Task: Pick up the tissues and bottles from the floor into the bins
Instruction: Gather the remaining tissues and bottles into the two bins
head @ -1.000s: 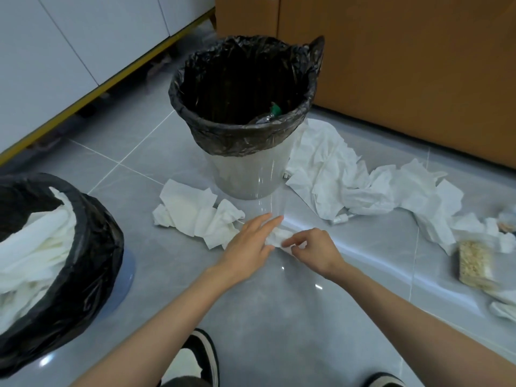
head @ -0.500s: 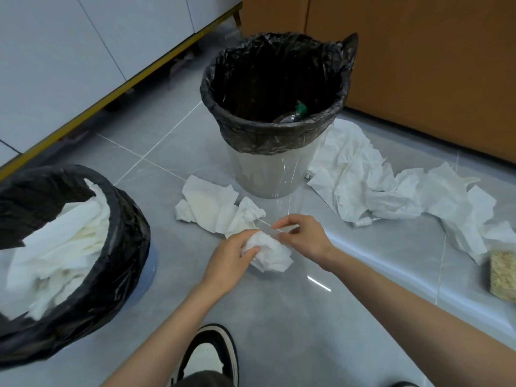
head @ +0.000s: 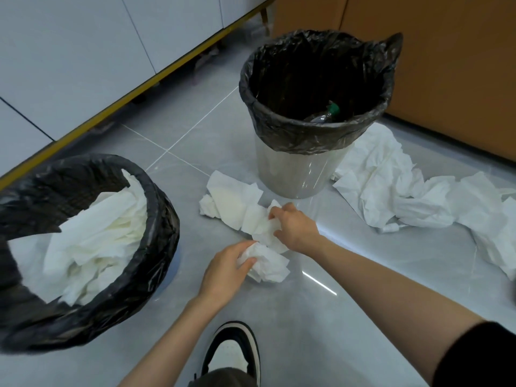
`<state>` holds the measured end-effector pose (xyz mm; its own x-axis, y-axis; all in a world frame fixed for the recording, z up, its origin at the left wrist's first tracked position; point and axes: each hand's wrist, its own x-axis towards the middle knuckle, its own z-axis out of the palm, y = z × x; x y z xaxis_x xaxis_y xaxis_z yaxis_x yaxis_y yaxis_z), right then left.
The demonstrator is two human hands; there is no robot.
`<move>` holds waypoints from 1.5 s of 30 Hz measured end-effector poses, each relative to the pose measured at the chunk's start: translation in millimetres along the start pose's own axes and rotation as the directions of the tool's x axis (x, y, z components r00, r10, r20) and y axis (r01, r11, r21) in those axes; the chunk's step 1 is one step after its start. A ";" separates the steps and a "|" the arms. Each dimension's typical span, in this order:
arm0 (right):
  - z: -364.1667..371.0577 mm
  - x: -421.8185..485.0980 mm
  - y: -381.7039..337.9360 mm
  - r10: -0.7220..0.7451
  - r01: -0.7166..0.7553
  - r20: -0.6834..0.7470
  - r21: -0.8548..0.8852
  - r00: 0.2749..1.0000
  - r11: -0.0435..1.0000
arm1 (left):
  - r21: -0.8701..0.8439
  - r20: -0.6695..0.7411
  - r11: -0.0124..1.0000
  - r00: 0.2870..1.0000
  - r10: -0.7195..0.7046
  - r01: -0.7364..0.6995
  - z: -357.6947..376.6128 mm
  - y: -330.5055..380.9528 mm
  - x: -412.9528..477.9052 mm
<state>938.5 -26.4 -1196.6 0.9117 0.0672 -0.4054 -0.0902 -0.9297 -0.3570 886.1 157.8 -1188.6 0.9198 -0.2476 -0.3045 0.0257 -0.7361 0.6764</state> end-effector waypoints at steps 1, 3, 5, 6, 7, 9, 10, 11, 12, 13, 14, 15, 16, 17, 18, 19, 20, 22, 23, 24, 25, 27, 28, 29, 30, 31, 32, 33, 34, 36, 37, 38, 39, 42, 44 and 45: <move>4.5 -0.6 2.7 0.011 -0.010 -0.030 0.031 0.999 0.999 | 0.007 0.011 1.000 1.000 -0.003 0.003 -0.8 0.5 -1.3; 11.5 -2.1 5.8 0.062 -0.044 -0.104 0.170 0.993 0.984 | 0.034 0.032 0.999 0.999 -0.014 0.013 -4.3 1.4 -3.4; 11.4 -5.9 7.4 0.174 -0.093 -0.176 0.394 0.969 0.914 | 0.056 0.038 0.998 0.999 -0.012 0.010 -7.8 4.5 -4.7; 9.0 -8.7 6.7 0.225 -0.097 -0.198 0.505 0.954 0.857 | 0.057 0.030 0.998 0.999 -0.012 0.010 -11.2 7.0 -6.6; 5.1 -12.6 5.2 0.255 -0.080 -0.219 0.591 0.942 0.803 | 0.052 0.018 0.999 1.000 -0.011 0.010 -15.7 9.7 -8.4; -4.8 -21.2 3.1 0.268 -0.026 -0.259 0.672 0.928 0.740 | 0.036 -0.013 0.999 1.000 0.004 -0.004 -25.4 19.3 -12.0; -10.9 -24.8 0.5 0.264 0.004 -0.283 0.689 0.922 0.724 | 0.030 -0.030 0.999 0.999 0.017 -0.016 -32.0 25.3 -14.8; -17.5 -27.8 -3.0 0.260 0.032 -0.302 0.705 0.917 0.708 | 0.029 -0.052 0.999 0.998 0.032 -0.030 -39.4 32.6 -18.0; -25.5 -30.1 -8.3 0.248 0.066 -0.318 0.725 0.915 0.686 | 0.031 -0.085 0.999 0.995 0.046 -0.044 -48.2 40.2 -21.8; -33.9 -31.8 -15.9 0.225 0.106 -0.325 0.750 0.918 0.653 | 0.032 -0.130 0.998 0.989 0.064 -0.061 -58.2 48.3 -26.4; -43.2 -33.0 -25.4 0.189 0.146 -0.329 0.770 0.925 0.621 | 0.028 -0.179 0.997 0.980 0.082 -0.078 -69.3 56.3 -31.5; -52.0 -34.6 -33.7 0.146 0.185 -0.333 0.780 0.931 0.598 | 0.020 -0.224 0.995 0.969 0.102 -0.100 -79.5 64.7 -35.9; -60.4 -35.6 -43.7 0.090 0.228 -0.342 0.778 0.935 0.585 | 0.007 -0.273 0.993 0.955 0.116 -0.118 -91.0 72.3 -41.0; -68.4 -36.3 -55.0 0.031 0.275 -0.355 0.772 0.934 0.573 | -0.008 -0.325 0.991 0.937 0.126 -0.136 -103.1 78.4 -45.9; -76.4 -38.0 -67.2 -0.021 0.318 -0.369 0.768 0.929 0.556 | -0.019 -0.376 0.988 0.917 0.135 -0.153 -115.3 84.1 -50.7; -83.7 -39.5 -80.1 -0.066 0.356 -0.382 0.766 0.922 0.535 | -0.018 -0.425 0.987 0.895 0.136 -0.159 -126.7 87.4 -55.0; -90.6 -40.8 -94.2 -0.110 0.394 -0.399 0.756 0.910 0.522 | -0.002 -0.472 0.989 0.872 0.130 -0.149 -138.6 88.8 -59.0; -103.1 -44.9 -121.1 -0.196 0.461 -0.427 0.703 0.883 0.542 | 0.048 -0.567 0.995 0.818 0.097 -0.085 -159.5 86.8 -65.2; -108.0 -46.2 -134.3 -0.254 0.496 -0.436 0.646 0.864 0.581 | 0.070 -0.613 0.997 0.787 0.073 -0.039 -169.6 83.1 -68.0; -112.1 -48.1 -144.9 -0.316 0.533 -0.440 0.564 0.841 0.631 | 0.080 -0.646 0.997 0.762 0.043 0.012 -177.5 79.0 -69.0; -114.8 -48.7 -156.2 -0.374 0.565 -0.440 0.474 0.816 0.675 | 0.091 -0.671 0.993 0.742 0.009 0.070 -185.4 73.6 -69.9; -114.9 -47.6 -177.5 -0.464 0.614 -0.429 0.339 0.775 0.713 | 0.154 -0.691 0.970 0.722 -0.031 0.189 -196.8 61.7 -71.4; -112.8 -46.0 -186.4 -0.498 0.635 -0.420 0.307 0.759 0.709 | 0.191 -0.693 0.953 0.720 -0.040 0.237 -200.6 55.7 -72.0; -109.3 -43.1 -194.7 -0.530 0.655 -0.408 0.285 0.743 0.700 | 0.222 -0.692 0.936 0.720 -0.047 0.274 -204.1 49.4 -72.8; -104.7 -40.0 -204.5 -0.567 0.677 -0.389 0.258 0.726 0.689 | 0.249 -0.688 0.918 0.724 -0.058 0.309 -208.7 41.7 -74.8; -100.2 -37.4 -210.4 -0.604 0.693 -0.359 0.216 0.712 0.688 | 0.285 -0.666 0.894 0.743 -0.074 0.345 -211.1 34.8 -74.9; -95.8 -35.1 -214.1 -0.643 0.705 -0.315 0.148 0.698 0.693 | 0.328 -0.631 0.862 0.769 -0.105 0.386 -212.5 29.0 -74.0; -90.6 -32.3 -218.3 -0.682 0.716 -0.263 0.051 0.683 0.697 | 0.366 -0.592 0.826 0.792 -0.150 0.430 -214.6 22.7 -73.7; -86.2 -30.2 -220.3 -0.710 0.717 -0.210 -0.058 0.672 0.695 | 0.394 -0.556 0.795 0.809 -0.194 0.461 -216.3 18.9 -73.3; -79.8 -28.3 -218.8 -0.724 0.696 -0.149 -0.206 0.673 0.688 | 0.423 -0.497 0.768 0.832 -0.246 0.480 -218.0 15.7 -73.4; -77.1 -28.3 -216.4 -0.719 0.684 -0.151 -0.229 0.678 0.693 | 0.433 -0.479 0.767 0.842 -0.249 0.473 -217.8 14.9 -74.2; -76.2 -29.7 -213.2 -0.713 0.676 -0.167 -0.231 0.681 0.700 | 0.444 -0.468 0.770 0.851 -0.238 0.459 -217.2 14.2 -75.4; -75.5 -30.2 -209.6 -0.708 0.672 -0.190 -0.223 0.681 0.706 | 0.457 -0.462 0.772 0.859 -0.219 0.442 -217.1 13.8 -76.7; -76.9 -29.4 -196.1 -0.696 0.677 -0.243 -0.168 0.676 0.717 | 0.489 -0.461 0.768 0.870 -0.177 0.415 -219.7 16.4 -80.5; -81.8 -29.8 -186.5 -0.670 0.669 -0.274 -0.111 0.690 0.735 | 0.508 -0.479 0.769 0.869 -0.122 0.388 -221.4 24.8 -82.5; -84.1 -30.7 -182.1 -0.650 0.659 -0.283 -0.077 0.705 0.748 | 0.505 -0.497 0.783 0.864 -0.080 0.363 -221.4 30.1 -83.3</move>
<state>960.8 110.4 -1048.3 0.8150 0.5494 0.1841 0.5640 -0.6795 -0.4692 897.0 295.7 -994.3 0.9873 0.1581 0.0161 0.1563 -0.9844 0.0804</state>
